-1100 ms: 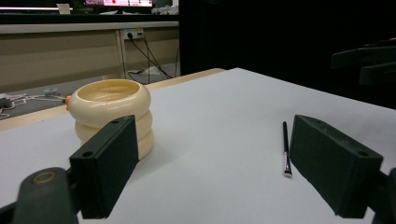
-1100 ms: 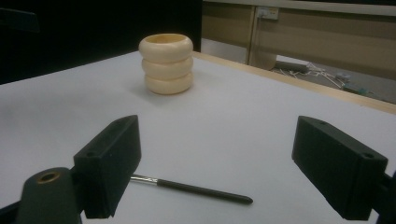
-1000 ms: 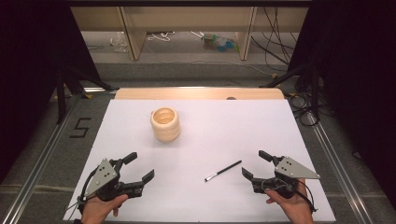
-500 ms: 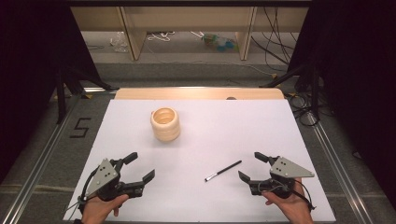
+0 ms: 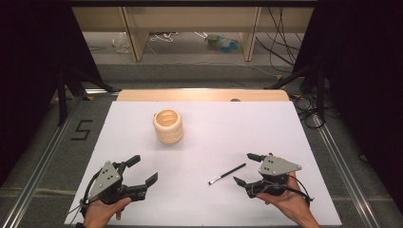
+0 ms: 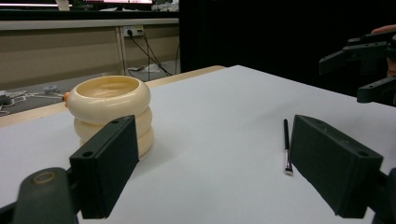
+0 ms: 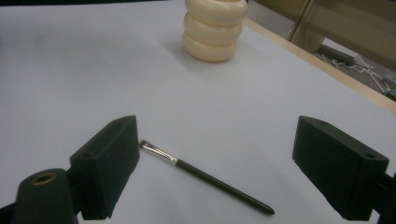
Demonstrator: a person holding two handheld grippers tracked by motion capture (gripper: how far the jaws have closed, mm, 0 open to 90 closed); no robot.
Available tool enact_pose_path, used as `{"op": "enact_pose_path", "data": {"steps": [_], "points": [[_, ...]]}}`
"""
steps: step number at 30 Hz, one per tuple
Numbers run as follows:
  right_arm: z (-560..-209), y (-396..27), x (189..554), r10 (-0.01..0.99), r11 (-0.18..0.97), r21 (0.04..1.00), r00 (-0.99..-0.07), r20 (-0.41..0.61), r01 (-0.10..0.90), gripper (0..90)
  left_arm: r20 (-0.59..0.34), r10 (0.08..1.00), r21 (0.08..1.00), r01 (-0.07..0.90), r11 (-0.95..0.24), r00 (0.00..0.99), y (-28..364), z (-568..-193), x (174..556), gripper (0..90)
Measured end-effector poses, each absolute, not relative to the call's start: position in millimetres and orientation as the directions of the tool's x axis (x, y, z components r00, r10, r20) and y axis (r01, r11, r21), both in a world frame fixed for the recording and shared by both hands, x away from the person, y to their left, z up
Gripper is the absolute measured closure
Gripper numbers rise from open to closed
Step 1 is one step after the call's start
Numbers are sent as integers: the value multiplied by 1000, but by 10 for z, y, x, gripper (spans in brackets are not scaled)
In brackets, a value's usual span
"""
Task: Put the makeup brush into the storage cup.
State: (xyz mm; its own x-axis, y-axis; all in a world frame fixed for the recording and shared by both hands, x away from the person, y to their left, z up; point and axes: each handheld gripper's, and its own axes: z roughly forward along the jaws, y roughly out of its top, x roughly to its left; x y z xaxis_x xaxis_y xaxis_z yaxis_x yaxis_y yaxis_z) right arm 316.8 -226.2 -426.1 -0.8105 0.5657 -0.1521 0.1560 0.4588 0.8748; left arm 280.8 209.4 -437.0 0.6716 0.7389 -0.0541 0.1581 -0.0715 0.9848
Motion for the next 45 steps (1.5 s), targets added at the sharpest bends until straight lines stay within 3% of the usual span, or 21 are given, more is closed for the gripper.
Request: {"op": "enact_pose_path", "data": {"steps": [16, 24, 34, 45], "points": [[-4246, -2091, 3455, 481, 621, 759, -860, -171, 196, 184, -57, 738, 985, 158, -68, 672, 2087, -4369, 2811, 159], [-4182, -2010, 3656, 434, 729, 655, -874, -218, 199, 217, -53, 733, 986, 152, -70, 678, 2079, -4369, 2823, 159], [-4238, -1799, 3832, 350, 812, 546, -920, -177, 204, 242, -53, 733, 986, 152, -69, 678, 2080, -4366, 2822, 159], [-4322, -1662, 3898, 291, 852, 491, -945, -149, 185, 256, -53, 732, 986, 152, -70, 679, 2079, -4365, 2822, 159]]}}
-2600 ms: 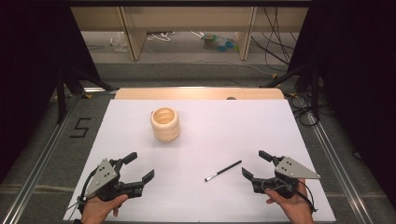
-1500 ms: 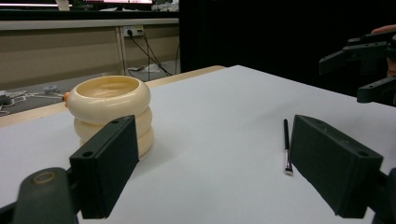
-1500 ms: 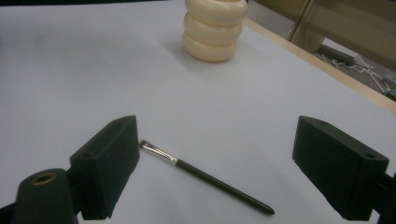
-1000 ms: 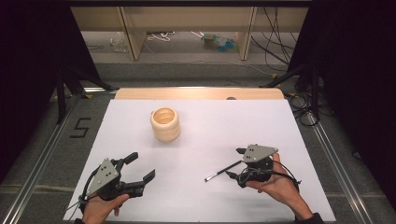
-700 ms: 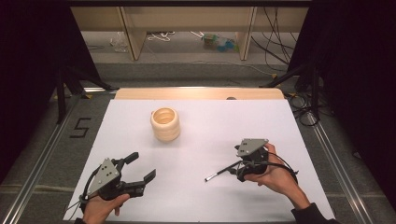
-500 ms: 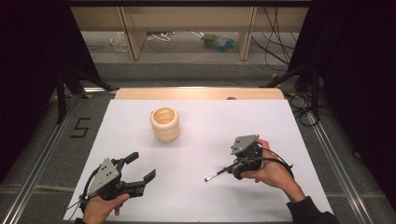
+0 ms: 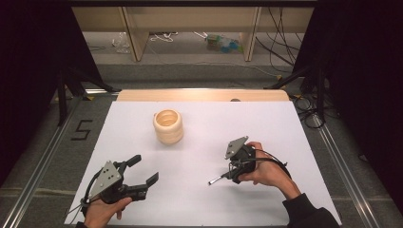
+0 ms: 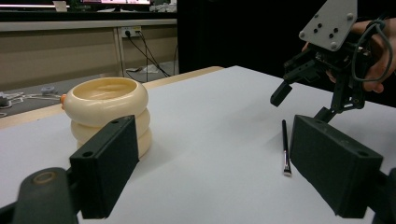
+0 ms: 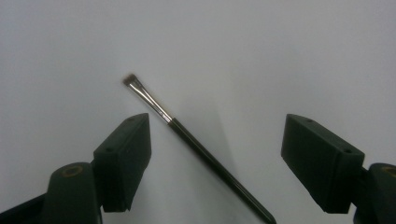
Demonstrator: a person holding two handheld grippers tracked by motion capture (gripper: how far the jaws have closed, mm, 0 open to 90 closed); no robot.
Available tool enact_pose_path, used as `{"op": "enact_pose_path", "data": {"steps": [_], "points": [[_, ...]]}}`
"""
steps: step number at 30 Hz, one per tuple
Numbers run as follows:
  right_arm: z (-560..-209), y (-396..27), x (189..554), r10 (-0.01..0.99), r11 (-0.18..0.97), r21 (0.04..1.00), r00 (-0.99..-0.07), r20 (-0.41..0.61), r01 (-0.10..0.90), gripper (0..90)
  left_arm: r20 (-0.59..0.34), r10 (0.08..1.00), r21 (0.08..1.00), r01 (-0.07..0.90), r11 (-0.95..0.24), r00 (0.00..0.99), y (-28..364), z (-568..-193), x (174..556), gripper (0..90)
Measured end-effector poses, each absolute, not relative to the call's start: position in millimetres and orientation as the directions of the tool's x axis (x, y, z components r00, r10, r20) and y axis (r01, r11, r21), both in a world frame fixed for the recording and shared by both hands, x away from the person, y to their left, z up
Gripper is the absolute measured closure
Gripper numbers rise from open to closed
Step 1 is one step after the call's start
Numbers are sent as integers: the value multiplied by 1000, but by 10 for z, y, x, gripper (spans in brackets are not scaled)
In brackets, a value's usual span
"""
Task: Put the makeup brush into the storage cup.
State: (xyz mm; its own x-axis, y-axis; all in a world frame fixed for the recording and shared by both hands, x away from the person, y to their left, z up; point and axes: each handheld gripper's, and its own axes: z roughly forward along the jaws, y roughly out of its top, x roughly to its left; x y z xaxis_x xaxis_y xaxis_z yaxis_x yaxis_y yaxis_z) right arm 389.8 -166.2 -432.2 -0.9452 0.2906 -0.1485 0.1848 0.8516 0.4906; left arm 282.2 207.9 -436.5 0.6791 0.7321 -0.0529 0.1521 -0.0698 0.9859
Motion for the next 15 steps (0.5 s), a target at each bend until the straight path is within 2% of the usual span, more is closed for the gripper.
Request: {"op": "enact_pose_path", "data": {"steps": [15], "points": [[-4442, -1492, 3951, 231, 907, 383, -968, -101, 177, 304, -52, 733, 986, 151, -70, 679, 2080, -4362, 2822, 159]]}}
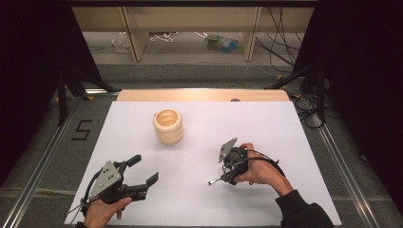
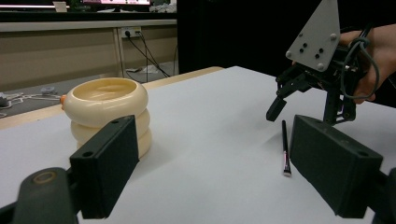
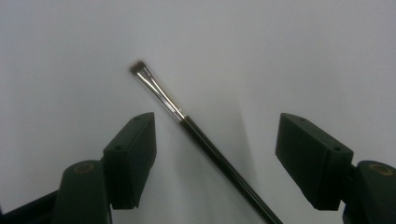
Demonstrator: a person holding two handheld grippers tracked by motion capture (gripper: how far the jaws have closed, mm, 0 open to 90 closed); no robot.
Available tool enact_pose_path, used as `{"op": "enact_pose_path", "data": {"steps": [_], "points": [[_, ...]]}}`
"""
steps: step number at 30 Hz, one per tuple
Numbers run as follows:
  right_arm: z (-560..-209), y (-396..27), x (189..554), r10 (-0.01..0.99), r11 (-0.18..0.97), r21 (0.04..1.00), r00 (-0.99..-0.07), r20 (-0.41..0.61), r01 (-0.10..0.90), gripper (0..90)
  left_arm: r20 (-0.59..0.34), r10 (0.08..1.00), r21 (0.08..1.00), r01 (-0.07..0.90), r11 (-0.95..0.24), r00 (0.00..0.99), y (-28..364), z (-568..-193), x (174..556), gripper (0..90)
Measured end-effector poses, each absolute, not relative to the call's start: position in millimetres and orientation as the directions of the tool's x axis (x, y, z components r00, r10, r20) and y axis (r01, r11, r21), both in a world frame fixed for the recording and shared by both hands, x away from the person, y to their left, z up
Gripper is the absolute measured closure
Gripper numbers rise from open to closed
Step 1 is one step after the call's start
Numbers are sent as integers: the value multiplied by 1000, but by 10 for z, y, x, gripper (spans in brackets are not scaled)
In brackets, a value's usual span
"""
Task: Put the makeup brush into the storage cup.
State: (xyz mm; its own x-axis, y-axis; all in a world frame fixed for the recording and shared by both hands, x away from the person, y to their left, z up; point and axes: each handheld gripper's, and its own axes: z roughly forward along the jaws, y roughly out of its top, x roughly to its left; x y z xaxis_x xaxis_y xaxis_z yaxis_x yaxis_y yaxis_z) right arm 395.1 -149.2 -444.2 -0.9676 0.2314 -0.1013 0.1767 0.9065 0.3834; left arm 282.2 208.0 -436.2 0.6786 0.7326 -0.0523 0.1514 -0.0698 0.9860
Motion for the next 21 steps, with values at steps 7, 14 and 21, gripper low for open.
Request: {"op": "enact_pose_path", "data": {"steps": [7, 14, 21], "points": [[-4485, -1481, 3983, 226, 915, 361, -969, -96, 178, 344, -52, 732, 986, 153, -71, 679, 2078, -4362, 2821, 160], [-4514, -1446, 4003, 211, 925, 341, -974, -88, 170, 379, -52, 732, 986, 152, -71, 680, 2079, -4362, 2822, 160], [-4542, -1414, 4010, 201, 939, 301, -976, -86, 167, 418, -53, 731, 986, 153, -71, 680, 2080, -4364, 2824, 160]]}}
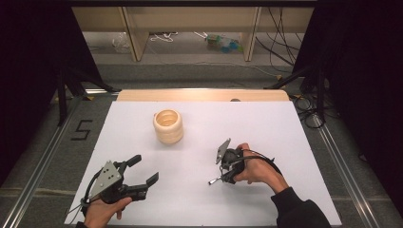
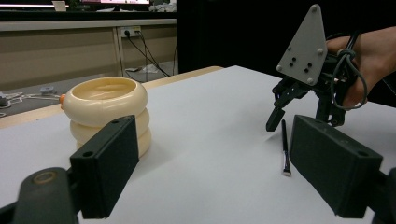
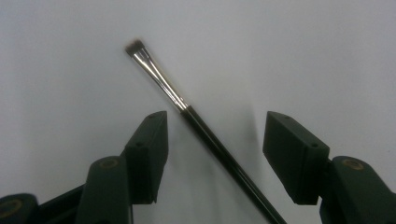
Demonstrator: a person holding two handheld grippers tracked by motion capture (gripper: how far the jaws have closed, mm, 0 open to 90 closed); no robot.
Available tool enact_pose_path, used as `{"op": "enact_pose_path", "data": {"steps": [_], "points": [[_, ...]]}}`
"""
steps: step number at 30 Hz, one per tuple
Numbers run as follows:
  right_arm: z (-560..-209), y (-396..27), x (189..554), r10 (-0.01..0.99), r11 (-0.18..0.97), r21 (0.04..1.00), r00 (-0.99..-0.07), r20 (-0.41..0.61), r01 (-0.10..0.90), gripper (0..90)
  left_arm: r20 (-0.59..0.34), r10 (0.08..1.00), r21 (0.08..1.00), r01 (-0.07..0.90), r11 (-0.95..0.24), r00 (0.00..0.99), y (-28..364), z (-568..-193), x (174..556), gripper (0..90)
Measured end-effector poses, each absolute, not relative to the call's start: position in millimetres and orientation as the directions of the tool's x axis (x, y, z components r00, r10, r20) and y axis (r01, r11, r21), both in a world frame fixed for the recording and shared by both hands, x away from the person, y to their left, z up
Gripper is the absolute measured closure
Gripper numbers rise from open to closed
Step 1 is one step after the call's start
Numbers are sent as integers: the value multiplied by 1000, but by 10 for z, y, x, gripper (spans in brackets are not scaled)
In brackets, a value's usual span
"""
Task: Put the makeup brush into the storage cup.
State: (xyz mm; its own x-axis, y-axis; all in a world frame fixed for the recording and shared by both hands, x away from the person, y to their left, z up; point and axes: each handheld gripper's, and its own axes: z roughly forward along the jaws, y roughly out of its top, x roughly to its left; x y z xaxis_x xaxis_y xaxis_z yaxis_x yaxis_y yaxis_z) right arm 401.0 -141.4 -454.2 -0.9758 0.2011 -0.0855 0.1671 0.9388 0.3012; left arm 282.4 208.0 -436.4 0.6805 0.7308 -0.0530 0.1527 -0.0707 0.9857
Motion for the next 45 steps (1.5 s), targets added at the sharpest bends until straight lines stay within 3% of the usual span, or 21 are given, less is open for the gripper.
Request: {"op": "enact_pose_path", "data": {"steps": [13, 17, 28, 29, 45], "points": [[-4579, -1367, 4026, 179, 954, 256, -982, -57, 159, 534, -59, 731, 985, 158, -67, 679, 2077, -4367, 2824, 160], [-4578, -1357, 4025, 188, 952, 250, -982, -23, 176, 623, -60, 731, 985, 160, -67, 680, 2073, -4368, 2821, 160], [-4565, -1288, 4009, 225, 956, 198, -974, -19, 217, 696, -53, 729, 986, 152, -71, 682, 2072, -4365, 2821, 160], [-4562, -1292, 4029, 192, 966, 185, -981, -32, 183, 704, -54, 726, 987, 149, -67, 685, 2068, -4368, 2824, 161], [-4556, -1250, 4015, 178, 973, 157, -984, -30, 171, 803, -53, 726, 986, 149, -69, 685, 2070, -4368, 2823, 161]]}}
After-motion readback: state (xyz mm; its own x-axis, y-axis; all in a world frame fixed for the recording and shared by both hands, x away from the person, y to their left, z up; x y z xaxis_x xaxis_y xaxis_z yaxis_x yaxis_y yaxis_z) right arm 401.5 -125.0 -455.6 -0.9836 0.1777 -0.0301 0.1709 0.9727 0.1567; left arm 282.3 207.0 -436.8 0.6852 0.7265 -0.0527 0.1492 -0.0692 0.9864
